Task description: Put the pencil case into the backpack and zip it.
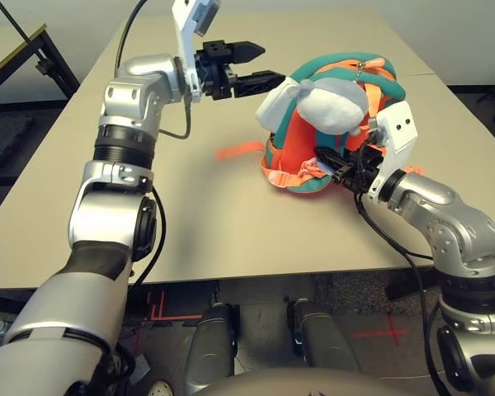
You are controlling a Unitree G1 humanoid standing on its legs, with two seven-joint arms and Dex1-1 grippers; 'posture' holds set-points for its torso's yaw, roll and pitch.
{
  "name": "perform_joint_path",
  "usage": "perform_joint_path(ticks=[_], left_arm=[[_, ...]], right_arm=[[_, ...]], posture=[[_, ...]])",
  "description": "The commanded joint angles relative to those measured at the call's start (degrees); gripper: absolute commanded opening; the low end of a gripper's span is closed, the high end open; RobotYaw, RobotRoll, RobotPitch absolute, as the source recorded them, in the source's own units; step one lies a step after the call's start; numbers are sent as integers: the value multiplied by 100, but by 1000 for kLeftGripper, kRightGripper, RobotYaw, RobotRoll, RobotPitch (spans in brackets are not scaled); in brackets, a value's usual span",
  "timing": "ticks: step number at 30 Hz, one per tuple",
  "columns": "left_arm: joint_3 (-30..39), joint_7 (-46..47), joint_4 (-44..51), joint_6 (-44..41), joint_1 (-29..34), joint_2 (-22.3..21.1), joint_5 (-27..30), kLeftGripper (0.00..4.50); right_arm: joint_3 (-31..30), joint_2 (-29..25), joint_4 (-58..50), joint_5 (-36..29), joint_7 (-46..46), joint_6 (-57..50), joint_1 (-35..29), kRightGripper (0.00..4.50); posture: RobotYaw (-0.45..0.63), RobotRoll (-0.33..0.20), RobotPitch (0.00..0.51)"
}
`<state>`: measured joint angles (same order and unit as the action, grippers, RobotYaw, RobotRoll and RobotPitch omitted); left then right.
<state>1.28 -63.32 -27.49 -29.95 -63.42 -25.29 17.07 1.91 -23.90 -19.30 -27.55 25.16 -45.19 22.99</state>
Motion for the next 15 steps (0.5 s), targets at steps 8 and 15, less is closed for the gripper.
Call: perform_joint_path(ticks=[8,15], left_arm=[[125,550,1069,-800,604,-91,391,2720],[47,587,1216,-917,712,-116,423,41]], right_arm=[[-283,23,261,59,224,1,69,182],[-297,30,288,97,252,28,73,182]], posture=[[-96,0,98],[-100,0,95]])
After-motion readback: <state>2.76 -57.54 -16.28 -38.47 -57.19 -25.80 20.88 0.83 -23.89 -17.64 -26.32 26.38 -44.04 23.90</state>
